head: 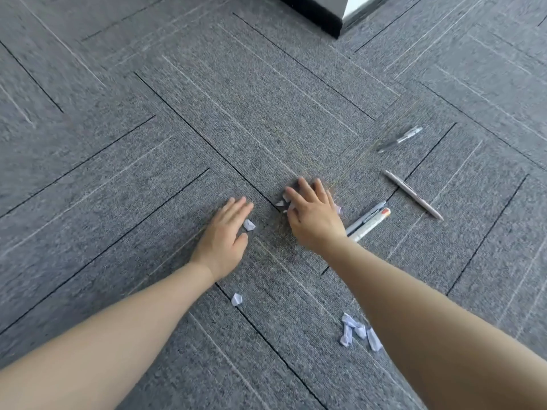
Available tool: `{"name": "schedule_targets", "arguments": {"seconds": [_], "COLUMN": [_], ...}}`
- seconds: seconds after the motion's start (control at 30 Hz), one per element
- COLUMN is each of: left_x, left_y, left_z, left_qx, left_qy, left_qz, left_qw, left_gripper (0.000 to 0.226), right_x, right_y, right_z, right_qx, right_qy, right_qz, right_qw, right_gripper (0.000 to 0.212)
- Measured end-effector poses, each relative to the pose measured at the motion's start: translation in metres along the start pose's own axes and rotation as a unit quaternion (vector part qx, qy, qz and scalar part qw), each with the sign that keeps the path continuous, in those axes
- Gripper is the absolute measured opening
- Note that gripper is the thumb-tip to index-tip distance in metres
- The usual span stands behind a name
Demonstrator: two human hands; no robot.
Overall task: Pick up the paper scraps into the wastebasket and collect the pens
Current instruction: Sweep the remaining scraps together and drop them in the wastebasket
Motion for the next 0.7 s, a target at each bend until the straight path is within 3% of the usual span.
{"name": "schedule_targets", "arguments": {"seconds": [0.1,0.17,0.27,0.33,0.4,0.5,0.57,0.63,0.7], "left_x": [0.016,0.028,0.028,0.016,0.005,0.001,0.014,0.027,0.028], "left_y": [-0.013,-0.017,-0.006,0.003,0.001,-0.014,-0.026,-0.033,-0.028], "left_z": [0.009,0.024,0.04,0.048,0.056,0.066,0.074,0.083,0.084], "left_qx": [0.0,-0.002,0.042,0.075,0.066,0.021,0.003,0.0,0.02], "left_qy": [-0.052,-0.092,-0.091,-0.053,-0.026,-0.011,-0.035,-0.058,-0.055], "left_qz": [0.022,0.049,0.074,0.055,0.015,0.003,0.022,0.05,0.063], "left_qw": [0.998,0.995,0.992,0.994,0.997,1.0,0.999,0.997,0.996], "left_gripper": [0.046,0.04,0.04,0.042,0.048,0.056,0.054,0.049,0.048], "right_x": [-0.022,-0.024,0.001,0.022,0.026,0.01,-0.012,-0.028,-0.03], "right_y": [-0.006,-0.001,0.009,0.005,0.002,-0.008,-0.014,-0.011,-0.007], "right_z": [0.033,0.059,0.053,0.04,0.032,0.044,0.068,0.088,0.082], "right_qx": [-0.001,0.043,0.082,0.059,0.043,0.027,0.033,0.062,0.079], "right_qy": [0.104,0.127,0.014,-0.087,-0.115,-0.085,-0.016,0.052,0.058], "right_qz": [-0.018,-0.052,-0.031,-0.007,-0.005,-0.026,-0.06,-0.087,-0.097], "right_qw": [0.994,0.99,0.996,0.994,0.992,0.996,0.998,0.993,0.99], "right_gripper": [0.043,0.041,0.052,0.054,0.057,0.053,0.047,0.042,0.044]}}
Point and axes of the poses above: each hand's wrist, its own z-axis away from the middle knuckle, its own y-axis out of the back of the hand, x = y × z, the point moved 7 cm from there along -z, towards the middle knuckle, and after that the axes turned 2 degrees about y, right-handed, at the moved point
